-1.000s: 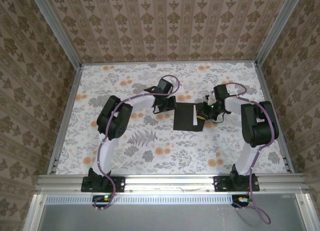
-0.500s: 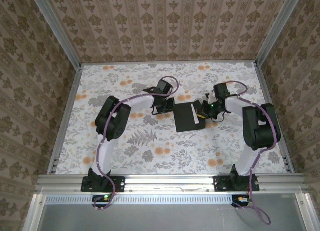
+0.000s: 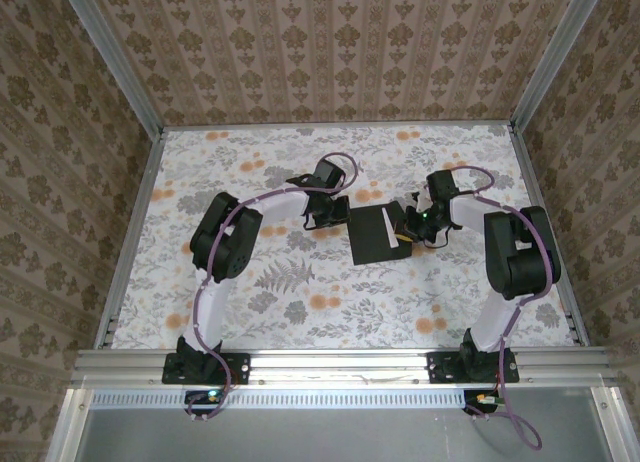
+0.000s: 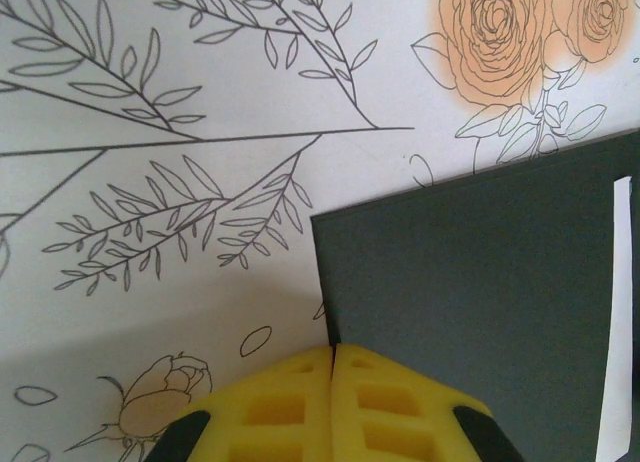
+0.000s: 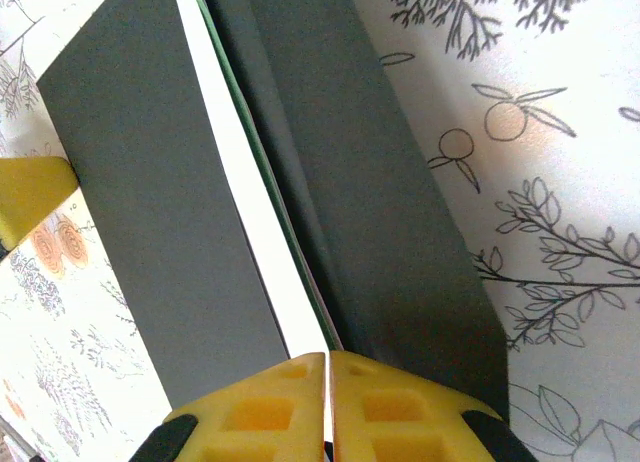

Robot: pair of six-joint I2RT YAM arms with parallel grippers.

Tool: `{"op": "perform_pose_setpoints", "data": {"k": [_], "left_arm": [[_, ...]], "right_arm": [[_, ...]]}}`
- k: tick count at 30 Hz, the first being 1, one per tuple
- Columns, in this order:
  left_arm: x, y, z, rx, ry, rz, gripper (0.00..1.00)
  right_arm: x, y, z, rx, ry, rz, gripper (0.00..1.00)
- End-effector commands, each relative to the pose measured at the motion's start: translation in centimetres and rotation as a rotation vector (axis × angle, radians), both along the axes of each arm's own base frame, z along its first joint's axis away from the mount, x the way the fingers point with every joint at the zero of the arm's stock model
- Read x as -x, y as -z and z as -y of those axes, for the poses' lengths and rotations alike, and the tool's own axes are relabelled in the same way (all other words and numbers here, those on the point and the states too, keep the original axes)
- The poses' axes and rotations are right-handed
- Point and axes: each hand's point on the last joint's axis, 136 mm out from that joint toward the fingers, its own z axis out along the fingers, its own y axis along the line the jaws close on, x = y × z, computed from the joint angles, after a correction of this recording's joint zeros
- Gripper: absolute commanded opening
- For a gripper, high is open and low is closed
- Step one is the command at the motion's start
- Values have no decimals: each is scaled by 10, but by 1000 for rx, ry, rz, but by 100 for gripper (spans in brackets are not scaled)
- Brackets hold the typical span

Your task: Place the letter into the envelope and seal it

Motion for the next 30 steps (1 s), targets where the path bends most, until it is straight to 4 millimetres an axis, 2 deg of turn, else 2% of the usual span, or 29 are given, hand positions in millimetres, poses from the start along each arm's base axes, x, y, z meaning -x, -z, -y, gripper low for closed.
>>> {"op": "perform_pose_setpoints", "data": {"k": [1, 14, 22, 30], "left_arm": [[12, 7, -6, -40, -1, -45, 0], [14, 10, -7, -44, -8, -53, 0], [15, 9, -8, -46, -7, -50, 0], [15, 10, -8, -48, -8, -52, 0]], "right_arm": [[10, 12, 0, 25, -18, -34, 11], [10, 16, -13, 14, -32, -38, 11], [5, -1, 2, 106, -58, -11, 11], [5, 1, 11, 142, -58, -12, 10]]}}
